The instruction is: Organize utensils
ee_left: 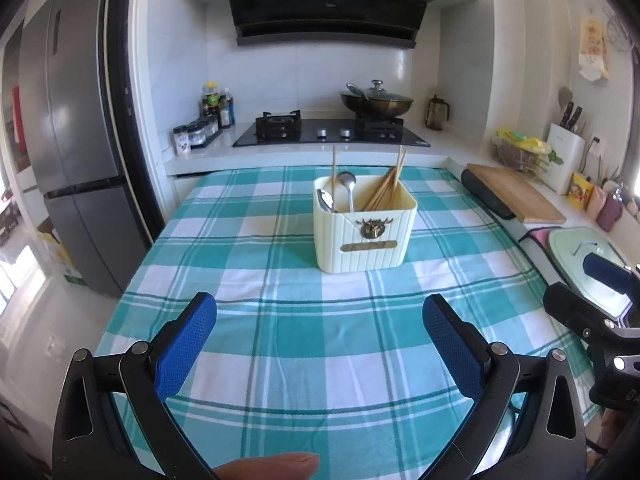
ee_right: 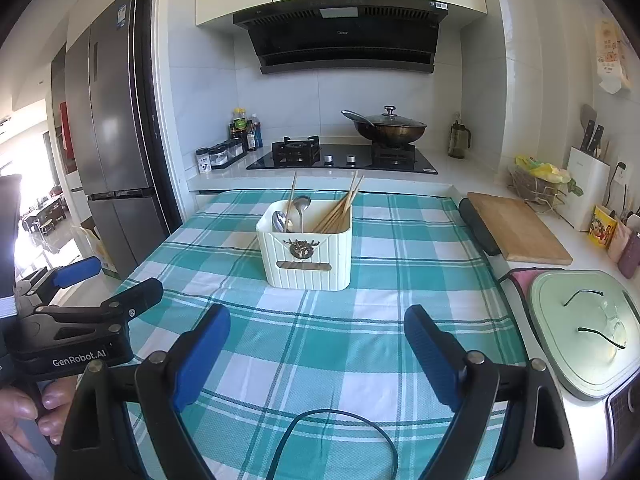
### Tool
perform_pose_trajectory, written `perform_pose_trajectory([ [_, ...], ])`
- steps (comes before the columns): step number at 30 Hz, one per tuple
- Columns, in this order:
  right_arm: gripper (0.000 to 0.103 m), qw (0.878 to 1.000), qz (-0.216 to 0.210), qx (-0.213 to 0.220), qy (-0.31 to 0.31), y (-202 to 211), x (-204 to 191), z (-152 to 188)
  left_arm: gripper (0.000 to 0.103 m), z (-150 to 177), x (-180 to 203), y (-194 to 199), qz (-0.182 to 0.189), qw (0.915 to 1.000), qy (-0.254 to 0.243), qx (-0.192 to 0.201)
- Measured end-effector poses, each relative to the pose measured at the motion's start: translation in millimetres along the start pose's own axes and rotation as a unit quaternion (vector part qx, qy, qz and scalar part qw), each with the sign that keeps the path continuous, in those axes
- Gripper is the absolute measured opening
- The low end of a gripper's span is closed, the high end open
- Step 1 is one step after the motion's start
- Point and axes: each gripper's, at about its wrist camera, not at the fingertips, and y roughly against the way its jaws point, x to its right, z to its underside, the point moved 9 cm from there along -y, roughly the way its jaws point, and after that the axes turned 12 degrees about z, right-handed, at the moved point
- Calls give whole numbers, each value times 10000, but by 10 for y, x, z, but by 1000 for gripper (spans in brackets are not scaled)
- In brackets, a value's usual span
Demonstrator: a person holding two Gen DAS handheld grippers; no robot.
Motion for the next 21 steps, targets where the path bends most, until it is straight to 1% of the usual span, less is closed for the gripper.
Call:
perform_pose_trajectory([
  [21, 90, 10000, -18, 1, 10, 14, -12, -1, 103, 0, -27, -22, -23, 10000, -4, -13],
])
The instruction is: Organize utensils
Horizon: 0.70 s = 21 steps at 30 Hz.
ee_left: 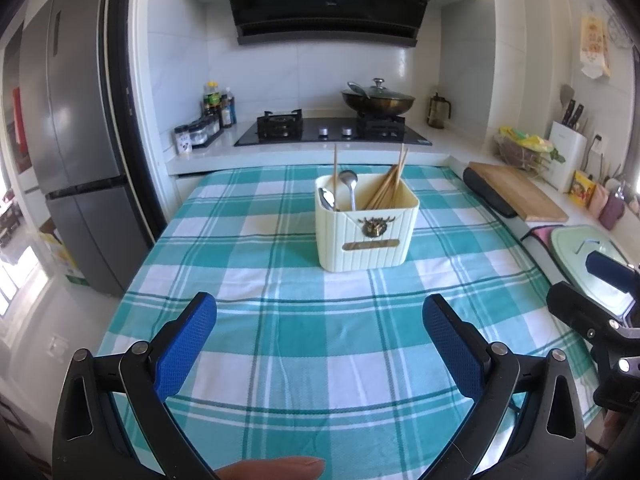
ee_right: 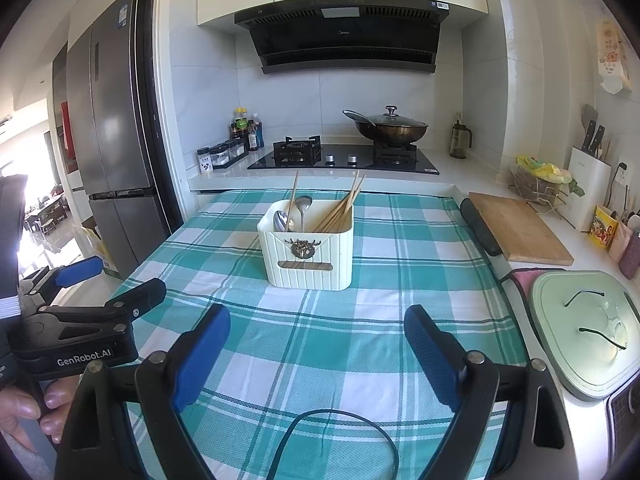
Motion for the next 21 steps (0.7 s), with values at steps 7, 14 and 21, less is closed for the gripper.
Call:
perform_pose_trajectory([
  [7, 90, 10000, 6, 2, -4, -1, 1, 0, 103, -1, -9, -4, -6, 10000, -9, -3],
  [14, 90, 10000, 4, 6, 4, -2, 0, 0, 103, -3, -1, -3, -5, 10000, -6, 1],
  [21, 90, 10000, 9, -8, 1, -12, 4, -2, 103, -8, -31, -4, -33, 10000, 4, 75],
])
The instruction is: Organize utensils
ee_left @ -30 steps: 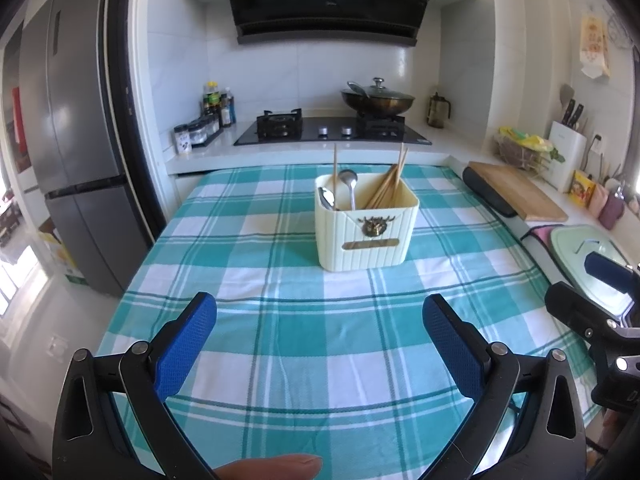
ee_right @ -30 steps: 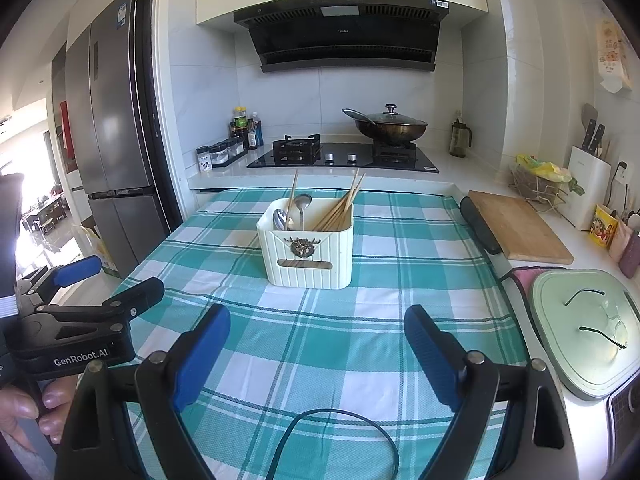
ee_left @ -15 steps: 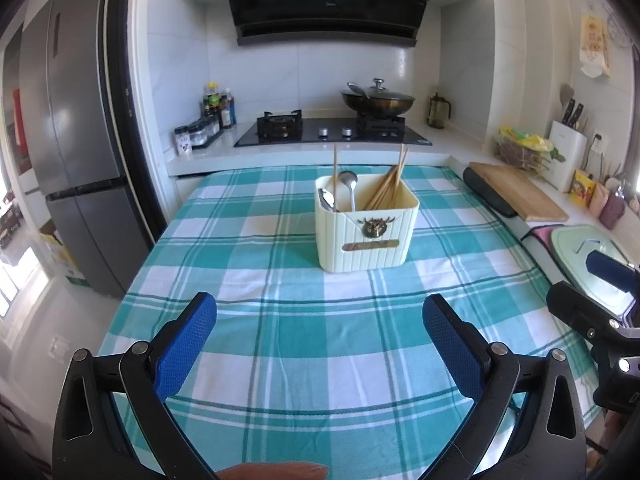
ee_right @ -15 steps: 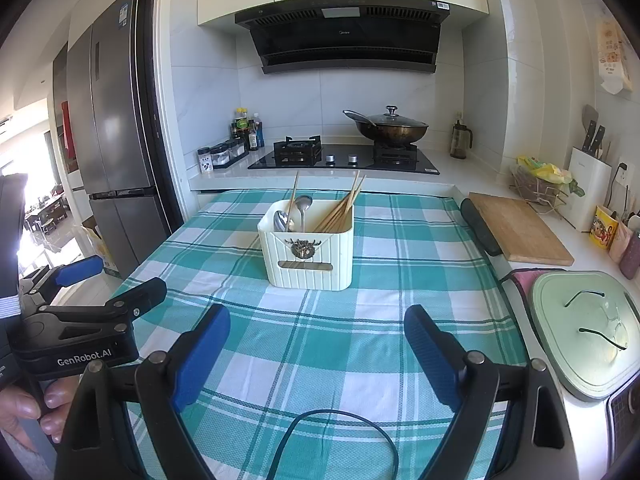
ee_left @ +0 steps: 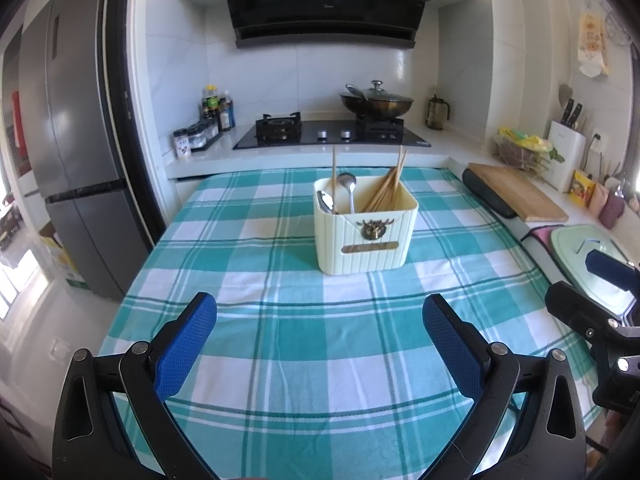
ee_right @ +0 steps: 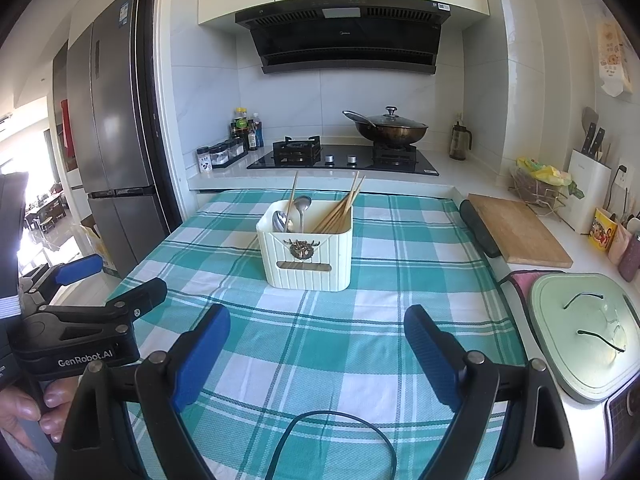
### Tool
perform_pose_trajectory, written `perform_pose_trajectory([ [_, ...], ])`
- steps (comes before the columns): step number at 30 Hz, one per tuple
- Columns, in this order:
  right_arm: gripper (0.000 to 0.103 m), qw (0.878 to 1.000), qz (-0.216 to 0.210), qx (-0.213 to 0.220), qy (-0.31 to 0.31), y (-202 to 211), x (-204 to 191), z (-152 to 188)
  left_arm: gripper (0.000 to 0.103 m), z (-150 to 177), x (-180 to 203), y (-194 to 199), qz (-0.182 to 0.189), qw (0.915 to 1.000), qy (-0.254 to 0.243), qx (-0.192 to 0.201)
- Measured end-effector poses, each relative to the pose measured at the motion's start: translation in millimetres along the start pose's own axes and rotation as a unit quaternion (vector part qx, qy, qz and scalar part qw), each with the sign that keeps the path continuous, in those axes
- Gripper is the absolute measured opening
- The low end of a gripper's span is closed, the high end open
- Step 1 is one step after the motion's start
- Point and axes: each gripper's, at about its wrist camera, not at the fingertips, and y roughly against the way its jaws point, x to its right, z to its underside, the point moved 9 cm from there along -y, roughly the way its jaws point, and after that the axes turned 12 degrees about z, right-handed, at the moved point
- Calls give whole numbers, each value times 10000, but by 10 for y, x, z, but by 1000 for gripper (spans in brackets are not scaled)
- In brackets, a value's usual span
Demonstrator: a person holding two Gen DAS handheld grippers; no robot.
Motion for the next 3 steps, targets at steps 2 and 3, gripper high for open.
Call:
perform_pose_trajectory([
  [2, 90, 10000, 9, -19, 4, -12, 17, -6, 103, -1, -35, -26, -50, 10000, 13, 19],
  [3, 90, 10000, 20, -26, 7, -21, 29, -9, 103, 7, -47, -54, -44, 10000, 15, -20],
])
